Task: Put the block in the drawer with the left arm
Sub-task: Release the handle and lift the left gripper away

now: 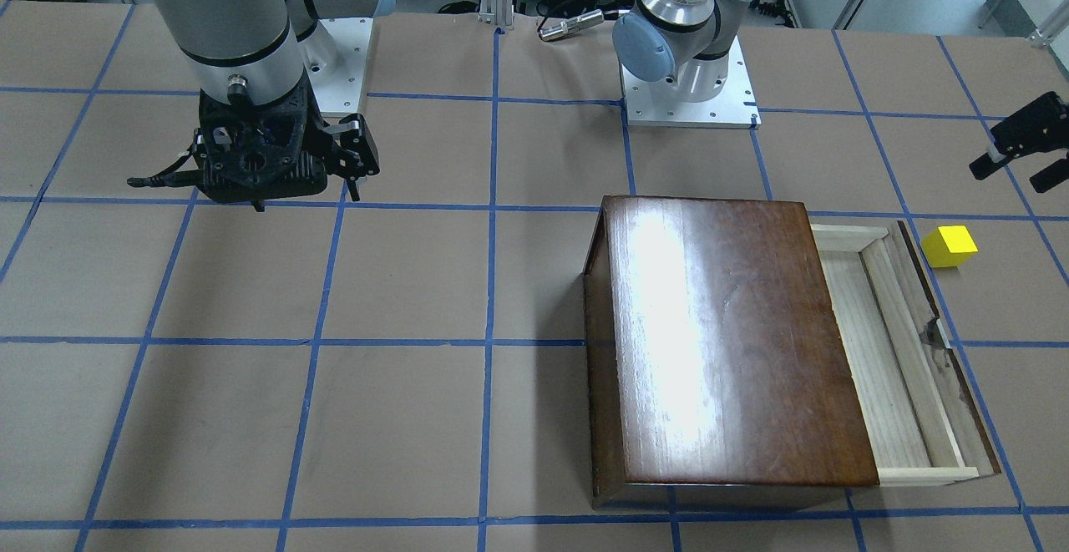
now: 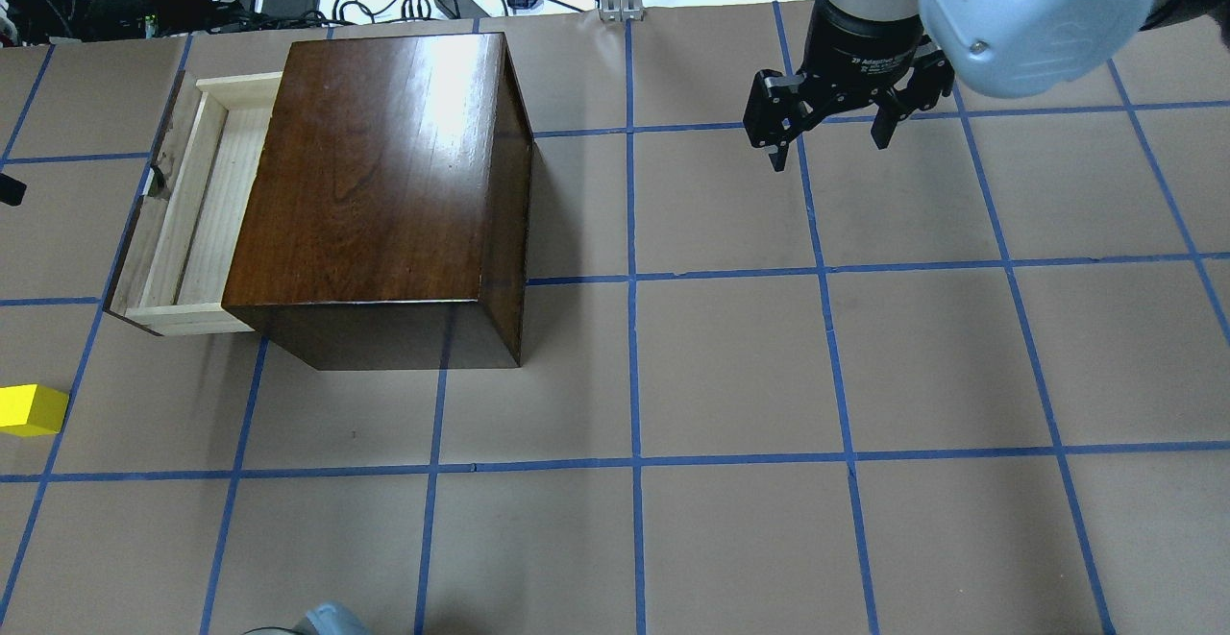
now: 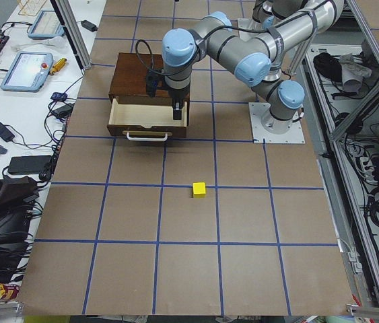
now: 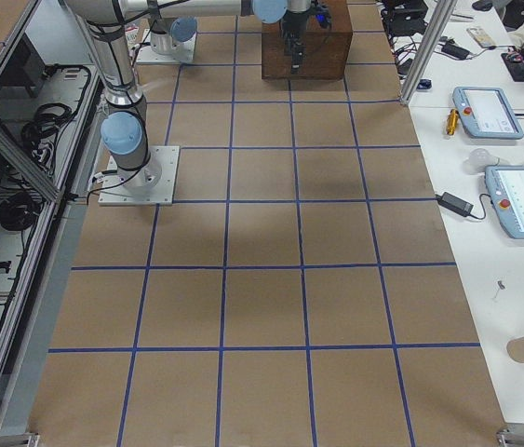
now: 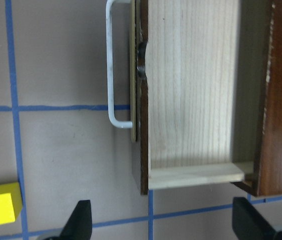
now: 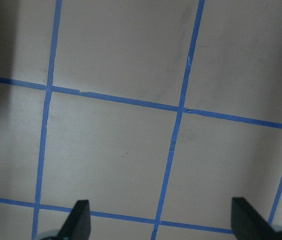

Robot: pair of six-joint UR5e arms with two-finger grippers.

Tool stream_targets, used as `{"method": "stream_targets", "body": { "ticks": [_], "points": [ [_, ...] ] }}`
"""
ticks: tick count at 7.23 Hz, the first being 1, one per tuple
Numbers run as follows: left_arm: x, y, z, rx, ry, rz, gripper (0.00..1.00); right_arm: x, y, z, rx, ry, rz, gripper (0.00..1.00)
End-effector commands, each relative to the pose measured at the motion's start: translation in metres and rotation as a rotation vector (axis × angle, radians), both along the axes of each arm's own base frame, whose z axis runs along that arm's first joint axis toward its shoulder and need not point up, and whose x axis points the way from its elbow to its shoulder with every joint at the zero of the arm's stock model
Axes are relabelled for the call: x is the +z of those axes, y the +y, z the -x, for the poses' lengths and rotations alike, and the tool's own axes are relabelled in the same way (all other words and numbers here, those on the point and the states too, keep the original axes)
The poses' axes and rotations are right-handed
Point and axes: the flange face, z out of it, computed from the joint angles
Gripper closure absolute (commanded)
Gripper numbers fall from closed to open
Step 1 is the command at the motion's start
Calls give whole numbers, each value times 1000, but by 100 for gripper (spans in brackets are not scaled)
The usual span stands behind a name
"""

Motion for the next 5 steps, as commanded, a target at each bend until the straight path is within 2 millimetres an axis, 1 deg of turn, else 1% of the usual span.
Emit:
{"method": "stream_targets", "body": {
  "ticks": [1, 2, 3, 4, 5],
  "points": [
    [29, -11, 73, -50, -50, 12, 0, 0, 0, 0, -1, -1, 0, 0],
    [33, -25, 116, -10, -105, -31, 0, 0, 0, 0, 0, 0, 0, 0],
    [36, -30, 159, -4, -119, -37, 0, 0, 0, 0, -1, 0, 0, 0],
    [35, -38, 200, 64, -122, -39, 0, 0, 0, 0, -1, -1, 0, 0],
    [34, -46, 250, 54, -147, 9, 0, 0, 0, 0, -1, -1, 0, 0]
  ]
}}
